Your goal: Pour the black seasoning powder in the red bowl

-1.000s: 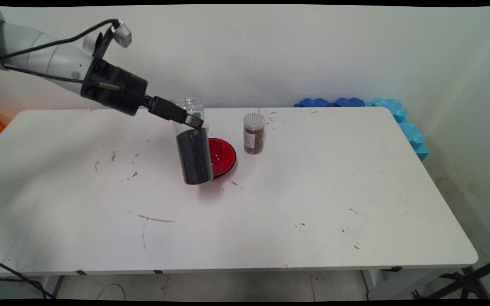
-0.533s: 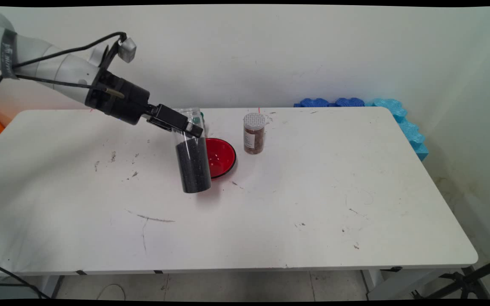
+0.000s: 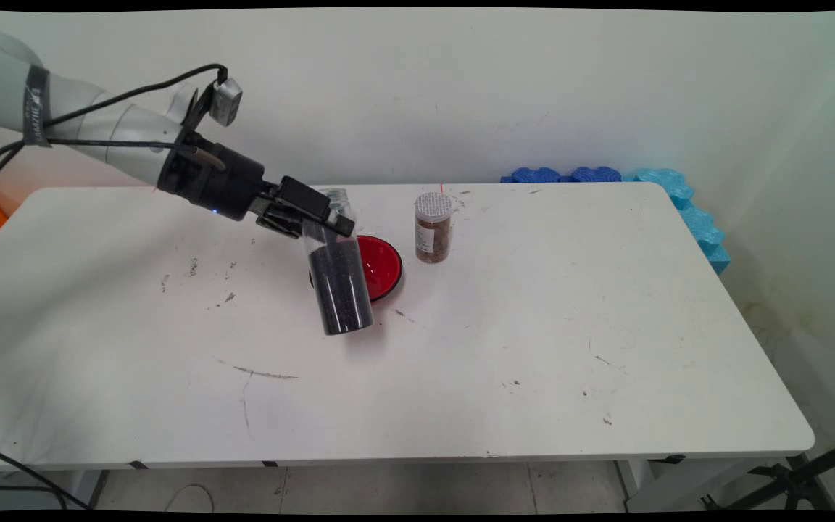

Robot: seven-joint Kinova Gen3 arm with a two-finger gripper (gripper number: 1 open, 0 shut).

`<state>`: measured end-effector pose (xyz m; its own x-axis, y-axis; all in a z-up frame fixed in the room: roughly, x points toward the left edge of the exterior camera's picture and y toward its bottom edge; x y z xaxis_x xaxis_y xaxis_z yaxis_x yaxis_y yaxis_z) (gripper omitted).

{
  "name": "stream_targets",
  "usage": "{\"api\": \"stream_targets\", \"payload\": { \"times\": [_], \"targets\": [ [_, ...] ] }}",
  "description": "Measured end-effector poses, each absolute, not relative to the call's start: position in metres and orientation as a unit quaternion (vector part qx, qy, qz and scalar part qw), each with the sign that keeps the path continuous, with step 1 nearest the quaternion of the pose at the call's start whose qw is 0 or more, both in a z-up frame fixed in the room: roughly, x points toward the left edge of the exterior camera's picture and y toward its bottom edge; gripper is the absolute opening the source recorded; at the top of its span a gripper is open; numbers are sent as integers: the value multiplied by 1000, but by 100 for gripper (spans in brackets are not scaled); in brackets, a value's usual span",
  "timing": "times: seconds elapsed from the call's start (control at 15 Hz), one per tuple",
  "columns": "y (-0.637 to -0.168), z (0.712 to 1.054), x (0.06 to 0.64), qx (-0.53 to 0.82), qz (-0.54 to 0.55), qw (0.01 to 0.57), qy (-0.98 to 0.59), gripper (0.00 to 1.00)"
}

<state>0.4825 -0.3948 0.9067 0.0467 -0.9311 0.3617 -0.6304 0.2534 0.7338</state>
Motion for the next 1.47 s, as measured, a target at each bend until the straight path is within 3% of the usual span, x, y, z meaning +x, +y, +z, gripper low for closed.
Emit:
{"api": "stream_targets", "payload": {
  "times": [1.47],
  "targets": [
    [-395, 874, 480, 708, -283, 380, -524, 0]
  ]
}}
